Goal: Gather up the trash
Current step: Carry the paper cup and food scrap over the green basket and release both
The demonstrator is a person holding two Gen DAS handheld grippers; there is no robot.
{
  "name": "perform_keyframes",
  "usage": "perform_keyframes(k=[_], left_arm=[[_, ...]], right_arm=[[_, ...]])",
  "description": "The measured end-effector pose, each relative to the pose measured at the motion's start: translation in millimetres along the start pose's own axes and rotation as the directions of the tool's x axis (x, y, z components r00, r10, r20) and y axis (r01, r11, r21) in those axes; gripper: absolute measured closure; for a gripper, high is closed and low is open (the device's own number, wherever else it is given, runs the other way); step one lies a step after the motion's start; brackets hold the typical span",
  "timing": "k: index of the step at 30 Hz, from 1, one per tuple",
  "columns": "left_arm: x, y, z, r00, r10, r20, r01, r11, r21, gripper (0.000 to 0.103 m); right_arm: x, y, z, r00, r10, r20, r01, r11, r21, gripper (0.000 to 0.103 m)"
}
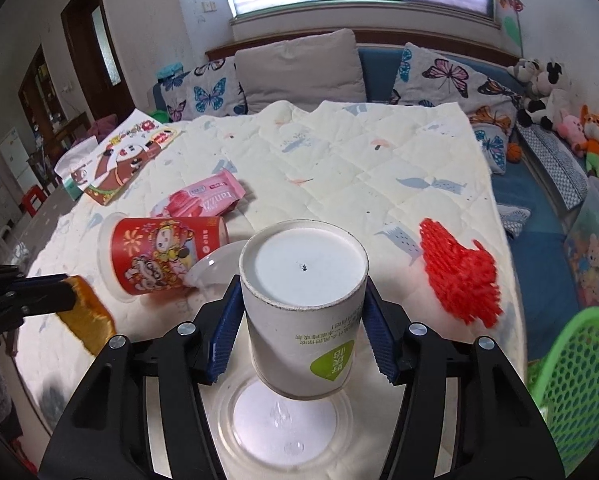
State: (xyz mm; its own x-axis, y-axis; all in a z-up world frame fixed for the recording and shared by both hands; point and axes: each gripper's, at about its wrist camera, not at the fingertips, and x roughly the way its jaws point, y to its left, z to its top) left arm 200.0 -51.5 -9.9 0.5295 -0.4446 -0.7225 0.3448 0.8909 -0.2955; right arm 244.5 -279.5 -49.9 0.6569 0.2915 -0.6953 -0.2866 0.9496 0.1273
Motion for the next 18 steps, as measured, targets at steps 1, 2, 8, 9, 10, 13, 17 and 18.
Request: perform_keyframes(k=[1, 2, 8, 9, 10, 13, 17, 18], left_arm=[[-0.7, -2.6, 0.1, 1.000, -0.001, 0.001, 0.001, 1.000, 0.004, 0.097], [-1.1, -5.4, 0.1, 1.000, -0.003, 0.002, 0.003, 1.000, 0.009, 0.097], [1.9, -30.6, 0.8, 1.000, -0.024, -0.004, 0.025, 0.999, 0.047, 0.097], [2.2, -34.5, 0.7, 1.000, -0.029, -0.005, 0.029, 0.998, 0.052, 0.097], [3.4, -39.2, 0.7, 0.999, -0.034, -0.007, 0.035, 0.998, 0.059, 0.097], [7.9, -54.2, 0.7, 0.999, -0.049, -0.016, 0.050, 0.995, 0.082, 0.097], [16.1, -78.1, 3.2, 0.997, -0.074, -0.031, 0.077, 0.991, 0.111, 0.097], [18.4, -83.6, 3.9, 0.996, -0.081, -0.035, 0.084, 0.989, 0.119, 0.097]], right_arm=[[-6.4, -1.5, -1.5, 1.000, -0.002, 0.007, 0.002, 1.000, 0.004, 0.045], [-10.9, -1.9, -3.0, 1.000, -0.004, 0.011, 0.004, 1.000, 0.006, 0.045], [-46.2, -16.2, -17.2, 0.998, -0.035, 0.042, 0.034, 0.999, 0.029, 0.045], [-53.6, -21.2, -20.9, 0.998, -0.046, 0.047, 0.044, 0.998, 0.038, 0.045], [-57.1, -24.4, -22.1, 0.997, -0.052, 0.049, 0.050, 0.998, 0.043, 0.045], [-76.6, -41.7, -34.1, 0.995, -0.085, 0.059, 0.081, 0.994, 0.074, 0.045], [-99.5, -64.7, -49.5, 0.988, -0.137, 0.066, 0.129, 0.985, 0.114, 0.045], [-105.5, -71.1, -53.9, 0.986, -0.150, 0.067, 0.141, 0.982, 0.126, 0.045]])
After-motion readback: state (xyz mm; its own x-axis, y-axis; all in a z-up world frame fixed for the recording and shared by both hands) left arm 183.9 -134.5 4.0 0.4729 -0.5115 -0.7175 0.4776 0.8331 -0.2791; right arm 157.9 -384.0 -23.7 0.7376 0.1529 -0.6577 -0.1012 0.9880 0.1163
